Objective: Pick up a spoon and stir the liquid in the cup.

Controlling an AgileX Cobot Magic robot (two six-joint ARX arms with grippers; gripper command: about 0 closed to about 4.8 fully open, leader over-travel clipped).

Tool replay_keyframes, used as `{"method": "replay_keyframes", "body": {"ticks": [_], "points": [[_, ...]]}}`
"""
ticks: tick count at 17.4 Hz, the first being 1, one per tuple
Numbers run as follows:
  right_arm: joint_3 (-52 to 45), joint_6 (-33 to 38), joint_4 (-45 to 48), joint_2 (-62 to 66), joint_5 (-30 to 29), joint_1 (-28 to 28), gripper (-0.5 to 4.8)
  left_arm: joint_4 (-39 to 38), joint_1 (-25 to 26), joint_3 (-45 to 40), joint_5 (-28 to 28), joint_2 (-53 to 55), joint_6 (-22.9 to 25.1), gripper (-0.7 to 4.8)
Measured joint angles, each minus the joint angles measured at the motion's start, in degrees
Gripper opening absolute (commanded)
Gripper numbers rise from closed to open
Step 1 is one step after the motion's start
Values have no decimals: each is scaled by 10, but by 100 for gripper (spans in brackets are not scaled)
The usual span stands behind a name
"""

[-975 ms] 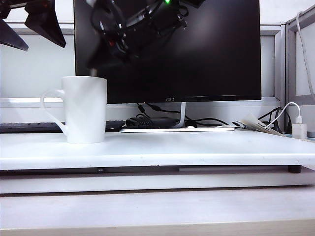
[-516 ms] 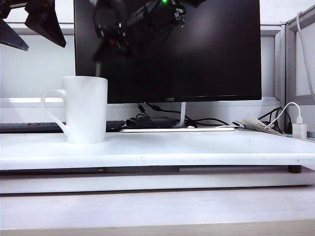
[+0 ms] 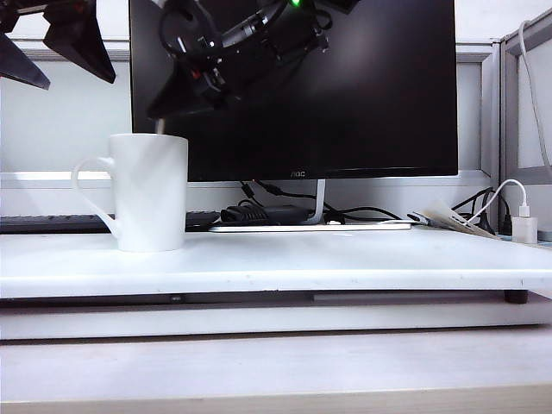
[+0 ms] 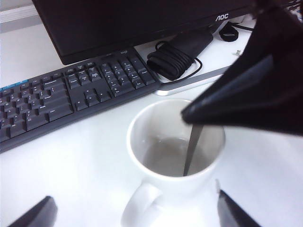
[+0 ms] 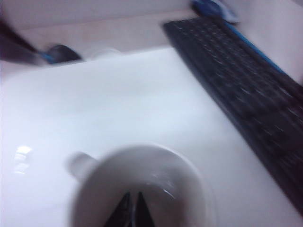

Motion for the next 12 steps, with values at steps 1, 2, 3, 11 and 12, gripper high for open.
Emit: {"method": "replay_keyframes", "body": {"ticks": [1,2,3,11,12], "points": [[0,-6,-8,-2,31,0,-6,0,0,0,0,0,0,479],[0,-9,-11,-3,79,1,-6,0,0,0,0,0,0,479],[0,-8,-8,-3,105,1,-6,0,0,0,0,0,0,479],[0,-10,113,0,38,3,-6,0,0,0,0,0,0,479],[0,-10,108,0,18,3,-6,0,0,0,0,0,0,479]]}}
